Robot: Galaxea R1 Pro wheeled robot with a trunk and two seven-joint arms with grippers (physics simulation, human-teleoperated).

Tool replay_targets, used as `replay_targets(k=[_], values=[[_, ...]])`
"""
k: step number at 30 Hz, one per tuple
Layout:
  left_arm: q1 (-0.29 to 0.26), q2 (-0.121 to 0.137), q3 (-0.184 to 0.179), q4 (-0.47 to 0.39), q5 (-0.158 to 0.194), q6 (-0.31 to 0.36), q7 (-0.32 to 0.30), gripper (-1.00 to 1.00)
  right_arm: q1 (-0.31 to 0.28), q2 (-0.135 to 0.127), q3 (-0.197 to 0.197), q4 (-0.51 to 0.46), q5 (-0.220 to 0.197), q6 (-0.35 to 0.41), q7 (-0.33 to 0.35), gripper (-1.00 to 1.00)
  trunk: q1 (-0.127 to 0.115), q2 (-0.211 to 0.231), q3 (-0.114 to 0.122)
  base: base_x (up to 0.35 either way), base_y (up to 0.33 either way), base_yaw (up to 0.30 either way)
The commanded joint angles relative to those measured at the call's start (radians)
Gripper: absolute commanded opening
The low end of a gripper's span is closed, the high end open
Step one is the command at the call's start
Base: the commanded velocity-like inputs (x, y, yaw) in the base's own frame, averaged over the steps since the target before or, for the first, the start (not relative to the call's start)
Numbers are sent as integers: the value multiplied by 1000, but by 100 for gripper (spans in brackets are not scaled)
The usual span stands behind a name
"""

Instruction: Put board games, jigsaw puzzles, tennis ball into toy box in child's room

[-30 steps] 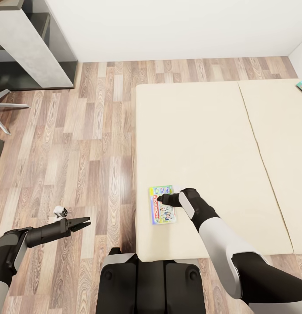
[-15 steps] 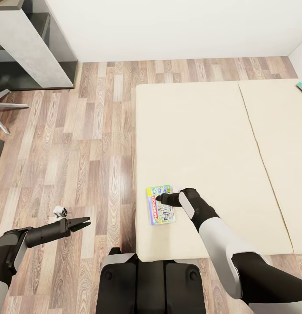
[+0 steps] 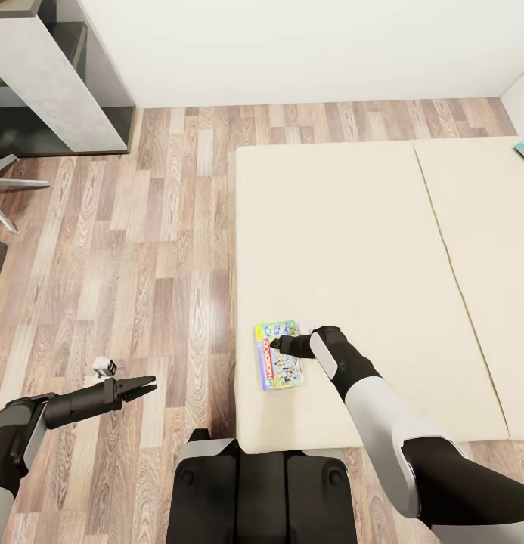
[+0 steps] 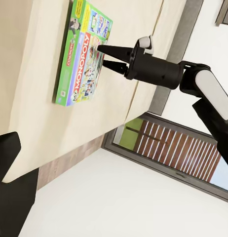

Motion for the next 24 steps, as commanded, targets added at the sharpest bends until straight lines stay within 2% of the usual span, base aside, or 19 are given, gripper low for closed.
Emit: replay_targets(k=[1,4,11,24], values=[[0,0,0,0,0,11,-4,100,0,0,0,-1,1,6,2,100,1,-2,-1,0,0,0],[0,0,2,0,-1,11,-4,100,0,0,-1,0,0,12,3,100,1,-2,-1,0,0,0],[0,-1,45,0,-2,11,-4,100,-1,0,-2,0,-16,19,5,100,1,-2,-1,0,0,0],[0,-1,54,0,-2,11,-4,100,0,0,-1,-1,-19,14,8,100,1,-2,-1,0,0,0]])
